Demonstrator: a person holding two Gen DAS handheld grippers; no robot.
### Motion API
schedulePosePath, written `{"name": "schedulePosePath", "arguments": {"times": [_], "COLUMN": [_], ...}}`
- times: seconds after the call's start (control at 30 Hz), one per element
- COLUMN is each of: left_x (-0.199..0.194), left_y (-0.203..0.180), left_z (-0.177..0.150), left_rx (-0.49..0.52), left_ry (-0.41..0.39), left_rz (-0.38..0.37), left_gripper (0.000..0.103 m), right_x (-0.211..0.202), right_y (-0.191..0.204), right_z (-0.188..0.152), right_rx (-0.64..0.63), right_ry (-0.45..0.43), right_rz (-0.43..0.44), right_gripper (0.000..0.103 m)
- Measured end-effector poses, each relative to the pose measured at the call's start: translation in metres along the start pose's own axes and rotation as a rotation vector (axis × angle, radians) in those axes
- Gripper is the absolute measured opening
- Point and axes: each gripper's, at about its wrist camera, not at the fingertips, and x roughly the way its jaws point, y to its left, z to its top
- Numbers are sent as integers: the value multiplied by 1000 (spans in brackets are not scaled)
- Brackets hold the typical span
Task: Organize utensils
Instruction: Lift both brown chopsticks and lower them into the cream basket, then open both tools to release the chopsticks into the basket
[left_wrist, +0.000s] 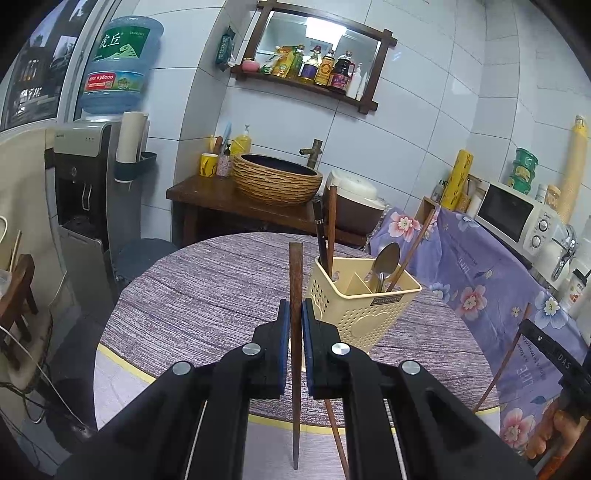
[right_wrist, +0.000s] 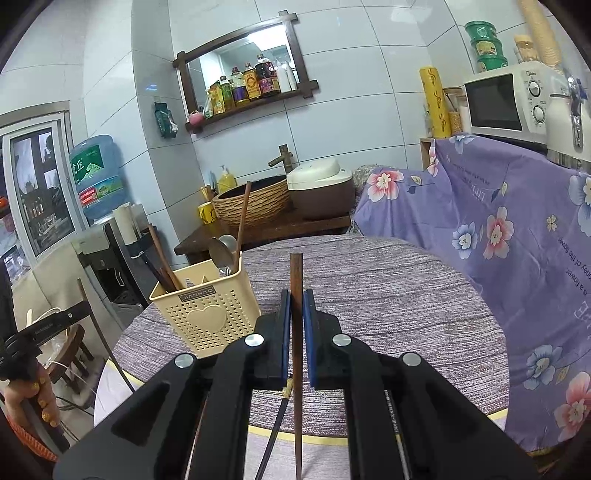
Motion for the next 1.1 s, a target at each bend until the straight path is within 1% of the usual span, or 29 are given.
{"name": "schedulePosePath", "arguments": {"times": [0.3, 0.4, 0.57, 0.63, 0.7, 0.8, 0.87, 0.9, 0.97, 1.0, 1.07, 1.1], "left_x": [-3, -6, -11, -14, -17, -23, -24, -23, -21, -19, -9, -2], "left_y": [1, 1, -3, -7, -13, -26, -35, -39, -49, -52, -60, -63], "left_z": [6, 9, 24, 38, 57, 89, 113, 122, 141, 147, 154, 154], "left_rx": [-9, -12, -21, -25, -21, -16, -22, -25, -18, -16, -4, 3], "left_ry": [-20, -24, -44, -62, -98, -174, -209, -228, -291, -310, -337, -337], "left_rz": [-5, -20, -49, -72, -84, -95, -113, -113, -83, -76, -58, -53], "left_gripper": [8, 8, 8, 8, 8, 8, 8, 8, 8, 8, 8, 8], "right_x": [0, 0, 1, 3, 4, 8, 12, 14, 20, 23, 33, 39], "right_y": [3, 6, 12, 21, 32, 49, 62, 67, 76, 80, 90, 95], "right_z": [4, 7, 26, 42, 61, 97, 123, 135, 157, 165, 174, 175], "right_rx": [-8, -13, -15, -31, -42, -40, -36, -28, -7, -3, -13, -20], "right_ry": [-5, -13, -28, -42, -74, -119, -151, -171, -199, -210, -224, -223], "right_rz": [8, 9, 38, 62, 80, 127, 125, 126, 145, 146, 140, 139], "right_gripper": [8, 8, 8, 8, 8, 8, 8, 8, 8, 8, 8, 8]}}
